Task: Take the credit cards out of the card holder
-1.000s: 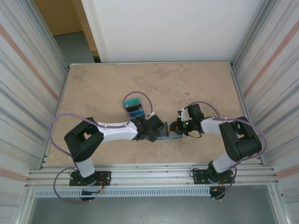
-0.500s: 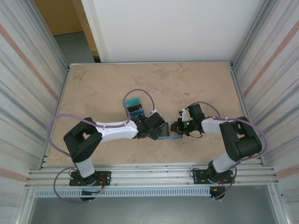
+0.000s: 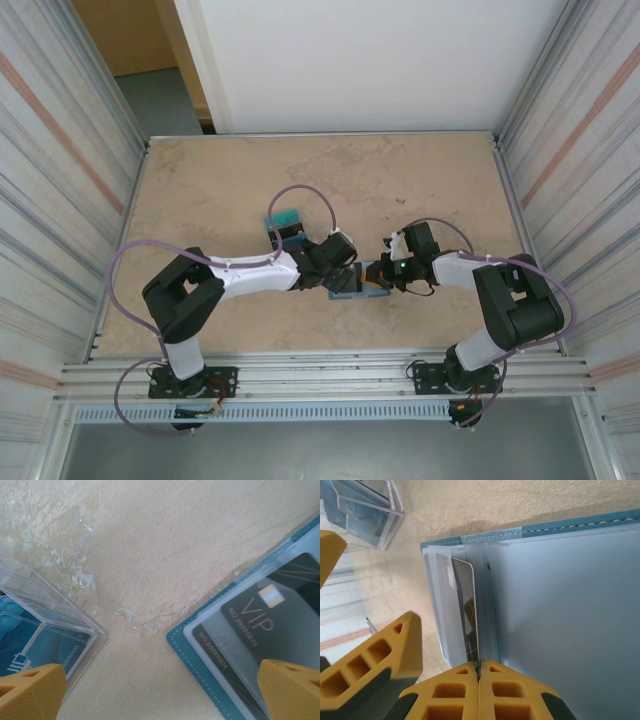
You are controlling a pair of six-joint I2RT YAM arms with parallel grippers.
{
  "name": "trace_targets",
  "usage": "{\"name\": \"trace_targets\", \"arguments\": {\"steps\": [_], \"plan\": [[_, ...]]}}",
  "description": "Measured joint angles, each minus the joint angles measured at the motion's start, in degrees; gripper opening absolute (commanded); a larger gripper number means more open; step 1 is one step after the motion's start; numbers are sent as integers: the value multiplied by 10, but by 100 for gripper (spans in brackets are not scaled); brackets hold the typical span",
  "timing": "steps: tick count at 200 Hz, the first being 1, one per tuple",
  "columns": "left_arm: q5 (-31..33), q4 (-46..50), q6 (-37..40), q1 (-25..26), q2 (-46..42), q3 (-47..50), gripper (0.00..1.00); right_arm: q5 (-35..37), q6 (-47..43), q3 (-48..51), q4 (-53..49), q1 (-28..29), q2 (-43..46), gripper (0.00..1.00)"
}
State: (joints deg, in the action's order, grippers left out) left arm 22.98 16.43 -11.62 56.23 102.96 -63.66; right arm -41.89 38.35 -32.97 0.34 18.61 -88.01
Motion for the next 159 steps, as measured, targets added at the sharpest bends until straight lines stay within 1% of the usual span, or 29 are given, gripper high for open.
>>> {"name": "trace_targets", "arguments": {"steps": [45, 80, 103, 128, 159], "plan": [[0, 6, 5, -1, 31, -15, 99, 0, 0, 0, -4, 0, 1, 0], [0, 15, 7, -1, 35, -21, 99, -2, 2, 0, -1, 0, 1, 12], [0, 16, 7, -1, 35, -21, 99, -6, 7, 2, 20, 0, 1, 19], [0, 17, 6, -1, 35, -21, 99, -16, 18, 10, 47, 0, 1, 21], [0, 18, 4, -1, 35, -21, 99, -24, 31, 15, 75, 0, -5, 21]]}}
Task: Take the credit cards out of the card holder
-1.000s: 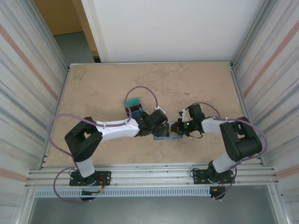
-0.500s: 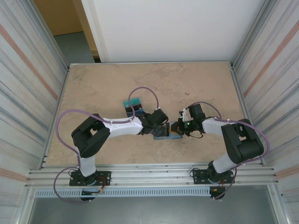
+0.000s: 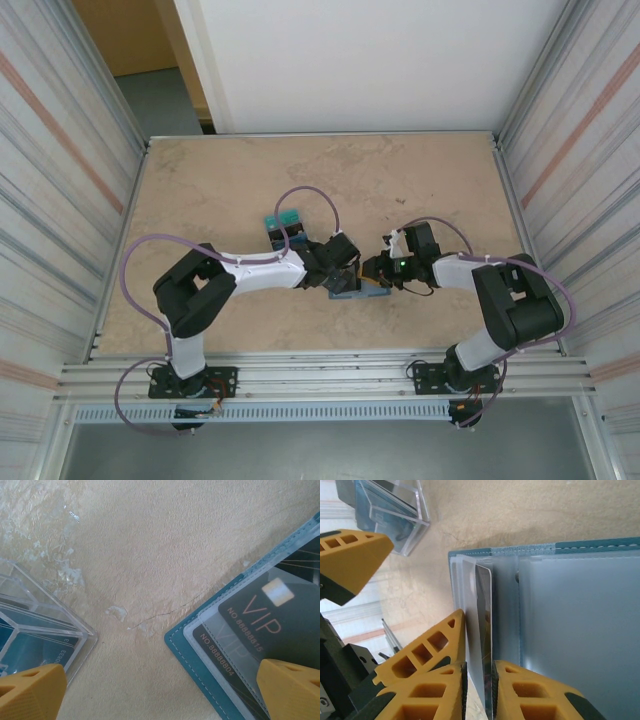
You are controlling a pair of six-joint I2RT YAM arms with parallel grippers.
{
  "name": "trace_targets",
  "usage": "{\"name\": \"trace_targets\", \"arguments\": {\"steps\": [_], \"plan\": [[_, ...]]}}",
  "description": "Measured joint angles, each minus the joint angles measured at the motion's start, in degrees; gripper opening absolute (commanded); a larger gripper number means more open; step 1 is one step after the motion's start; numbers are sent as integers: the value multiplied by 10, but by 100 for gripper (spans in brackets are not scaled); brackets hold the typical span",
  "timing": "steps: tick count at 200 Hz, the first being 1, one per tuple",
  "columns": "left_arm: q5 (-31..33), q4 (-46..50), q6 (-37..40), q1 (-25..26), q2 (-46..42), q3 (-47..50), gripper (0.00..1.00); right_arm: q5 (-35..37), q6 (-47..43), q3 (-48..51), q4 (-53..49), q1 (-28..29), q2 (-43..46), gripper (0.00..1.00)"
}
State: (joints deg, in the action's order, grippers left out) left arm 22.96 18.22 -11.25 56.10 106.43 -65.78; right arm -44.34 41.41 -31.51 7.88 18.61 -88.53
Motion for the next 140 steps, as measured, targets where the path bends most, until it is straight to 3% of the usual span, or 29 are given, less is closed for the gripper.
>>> {"name": "trace_targets", "arguments": {"steps": [84, 140], "plan": [[-1, 0, -5, 0, 0, 0, 99, -21, 20, 12, 61, 0, -16, 17], [-4, 1, -7, 0, 0, 1, 99, -24, 32, 21, 76, -3, -24, 0]]}}
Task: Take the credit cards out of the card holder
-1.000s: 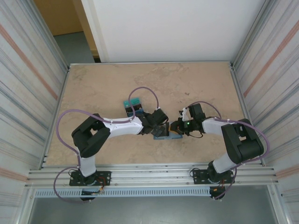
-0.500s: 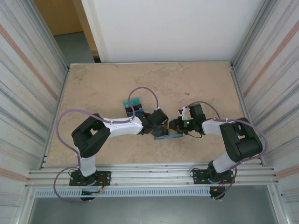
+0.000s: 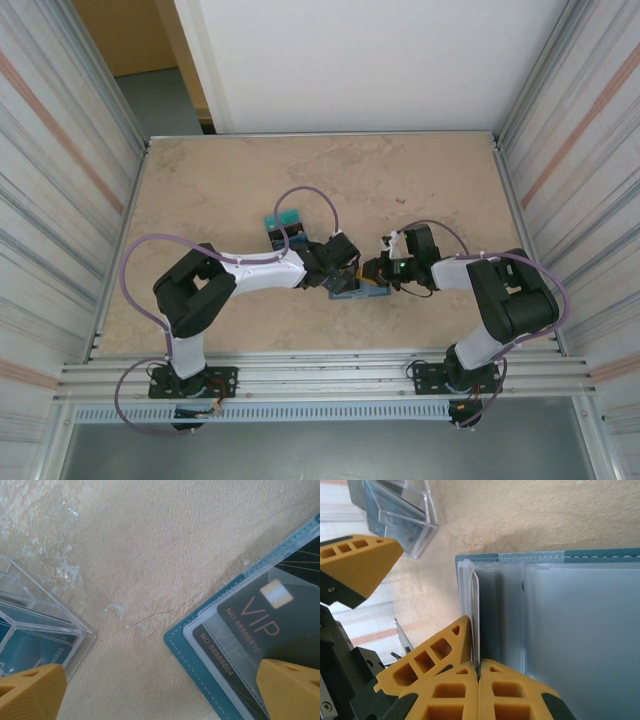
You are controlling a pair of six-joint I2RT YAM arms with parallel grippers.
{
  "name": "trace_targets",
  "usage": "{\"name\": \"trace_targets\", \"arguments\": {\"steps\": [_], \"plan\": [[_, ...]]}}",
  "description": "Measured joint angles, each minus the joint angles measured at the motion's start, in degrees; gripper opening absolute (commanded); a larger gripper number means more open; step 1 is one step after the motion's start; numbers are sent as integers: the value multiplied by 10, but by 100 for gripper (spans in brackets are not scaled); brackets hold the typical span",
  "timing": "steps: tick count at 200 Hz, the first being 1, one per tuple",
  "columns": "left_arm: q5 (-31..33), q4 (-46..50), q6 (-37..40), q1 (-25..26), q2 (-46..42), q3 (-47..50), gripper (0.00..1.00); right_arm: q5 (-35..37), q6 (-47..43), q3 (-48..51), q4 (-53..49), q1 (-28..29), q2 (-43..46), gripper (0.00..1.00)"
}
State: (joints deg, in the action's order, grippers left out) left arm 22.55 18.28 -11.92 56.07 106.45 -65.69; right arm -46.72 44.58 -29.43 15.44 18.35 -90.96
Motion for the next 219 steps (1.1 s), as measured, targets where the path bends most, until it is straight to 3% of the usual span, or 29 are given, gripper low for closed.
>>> {"name": "trace_targets", "arguments": {"steps": [42, 138, 219], "plan": [[0, -1, -2, 0, 0, 2, 99, 19, -21, -1, -41, -13, 15, 0], [-7, 12, -8, 0, -20, 15, 99, 69, -122, -23, -212, -57, 154, 0], [-38, 18, -34, -22, -175, 32, 99, 48, -134, -23, -215, -57, 275, 0]]}}
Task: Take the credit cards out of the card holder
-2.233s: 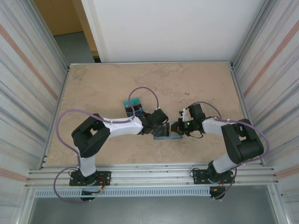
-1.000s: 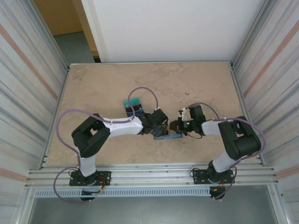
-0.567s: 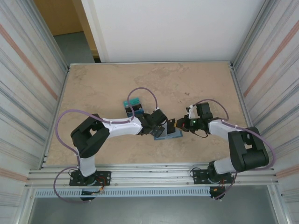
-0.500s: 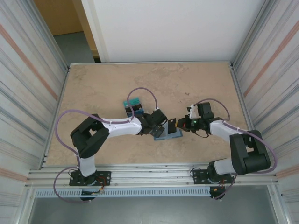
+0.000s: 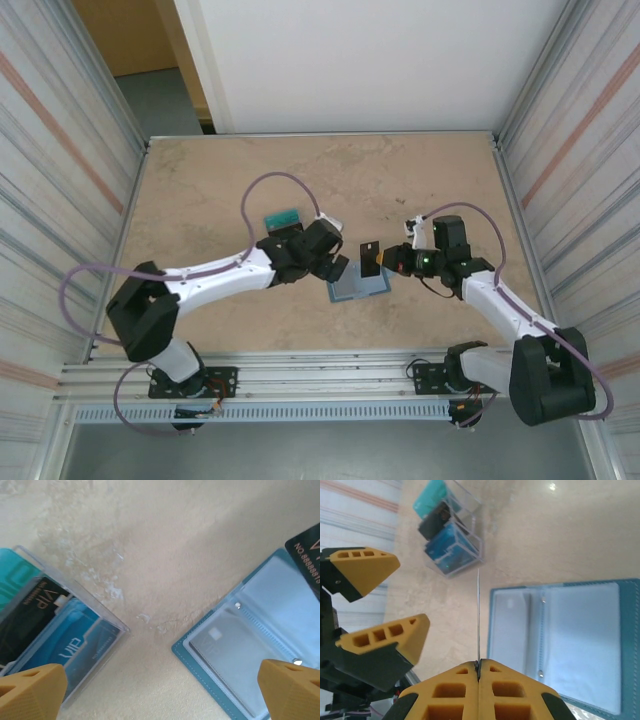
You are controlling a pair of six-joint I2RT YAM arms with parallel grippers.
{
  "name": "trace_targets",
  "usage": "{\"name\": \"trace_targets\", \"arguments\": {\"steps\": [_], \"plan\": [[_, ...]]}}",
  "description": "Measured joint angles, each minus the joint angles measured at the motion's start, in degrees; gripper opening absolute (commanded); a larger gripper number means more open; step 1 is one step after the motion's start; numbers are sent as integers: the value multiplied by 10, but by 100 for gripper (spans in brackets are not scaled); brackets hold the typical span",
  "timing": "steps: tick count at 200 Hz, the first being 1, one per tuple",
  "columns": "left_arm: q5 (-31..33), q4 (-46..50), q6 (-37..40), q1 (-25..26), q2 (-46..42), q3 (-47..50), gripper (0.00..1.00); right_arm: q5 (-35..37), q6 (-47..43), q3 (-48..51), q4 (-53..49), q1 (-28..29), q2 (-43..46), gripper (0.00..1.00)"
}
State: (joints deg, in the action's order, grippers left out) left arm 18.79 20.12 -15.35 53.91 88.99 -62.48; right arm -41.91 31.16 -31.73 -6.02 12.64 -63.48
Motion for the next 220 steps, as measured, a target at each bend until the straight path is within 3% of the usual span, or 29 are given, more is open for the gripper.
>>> {"name": "trace_targets", "arguments": {"steps": [28, 84, 125, 194, 220], "plan": [[-65, -33, -13, -34, -62, 38, 98, -15, -4, 0, 10, 13, 22, 0], [-275, -118, -26, -116, -138, 86, 93, -32, -37, -36, 16, 84, 36, 0], [-396, -95, 47, -133, -143, 56, 93, -44, -81, -76, 0, 125, 36, 0], [-563, -56, 133, -174, -125, 17, 83, -64, -113, -89, -22, 132, 27, 0], [-605, -45, 148, -174, -99, 7, 70, -75, -124, -100, -31, 138, 17, 0]]}}
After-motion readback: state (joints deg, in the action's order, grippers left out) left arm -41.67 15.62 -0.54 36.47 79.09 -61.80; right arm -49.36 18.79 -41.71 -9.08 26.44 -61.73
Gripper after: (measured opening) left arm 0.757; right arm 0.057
